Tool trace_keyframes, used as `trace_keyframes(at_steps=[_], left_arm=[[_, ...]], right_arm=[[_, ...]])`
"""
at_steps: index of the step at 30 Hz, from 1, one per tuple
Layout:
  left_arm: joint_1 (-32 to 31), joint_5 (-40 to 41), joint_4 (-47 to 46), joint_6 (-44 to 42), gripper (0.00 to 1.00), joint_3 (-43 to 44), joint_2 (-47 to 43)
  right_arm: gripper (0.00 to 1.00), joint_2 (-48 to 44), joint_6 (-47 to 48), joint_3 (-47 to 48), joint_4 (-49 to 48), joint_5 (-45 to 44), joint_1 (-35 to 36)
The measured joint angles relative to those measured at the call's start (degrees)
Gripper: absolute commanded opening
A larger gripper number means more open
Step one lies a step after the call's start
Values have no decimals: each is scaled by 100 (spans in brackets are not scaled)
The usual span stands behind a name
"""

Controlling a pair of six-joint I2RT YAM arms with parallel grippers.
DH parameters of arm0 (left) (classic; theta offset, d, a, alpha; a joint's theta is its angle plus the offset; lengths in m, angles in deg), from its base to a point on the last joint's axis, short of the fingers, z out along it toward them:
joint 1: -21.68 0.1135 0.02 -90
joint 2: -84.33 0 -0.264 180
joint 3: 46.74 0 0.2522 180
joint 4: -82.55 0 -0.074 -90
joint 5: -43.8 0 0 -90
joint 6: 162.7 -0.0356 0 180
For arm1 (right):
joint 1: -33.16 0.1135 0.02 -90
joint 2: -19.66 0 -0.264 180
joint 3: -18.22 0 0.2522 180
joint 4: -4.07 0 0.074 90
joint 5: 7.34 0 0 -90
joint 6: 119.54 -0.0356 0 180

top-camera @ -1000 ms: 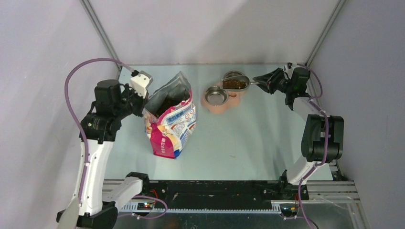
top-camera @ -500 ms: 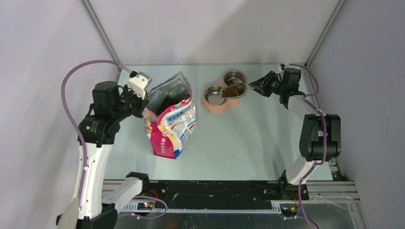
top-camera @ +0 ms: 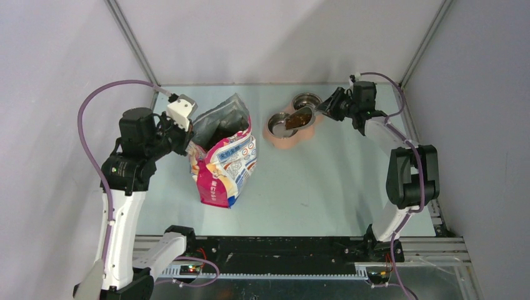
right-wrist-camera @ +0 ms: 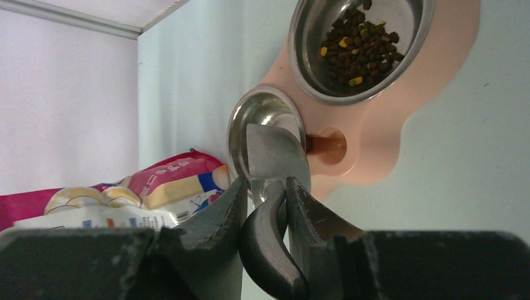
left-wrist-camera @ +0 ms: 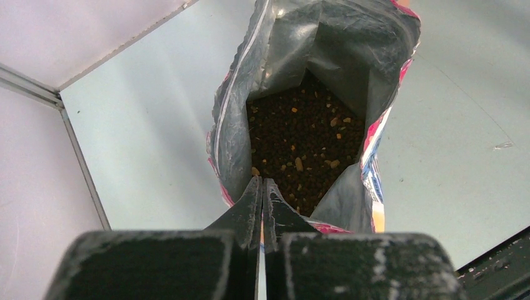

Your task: Serve the pet food

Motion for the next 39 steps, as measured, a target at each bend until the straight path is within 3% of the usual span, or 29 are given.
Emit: trace_keyframes(at_steps=[8,24,29,39], left_arm=[[9,-28,0,9,0,0,-11],[22,-199,-7,74,3,-133,-374],[24,-216,-9,168,10,-227,-455],[26,-356,-35,455,50,-216,-313]], right_arm=[[0,55,844,262,256,-809,361],[0,-179,2911,369,271,-2837,1808],[0,-291,3630,369,236,-3495,2212],[0,-581,4201,369,212,-4024,2413]])
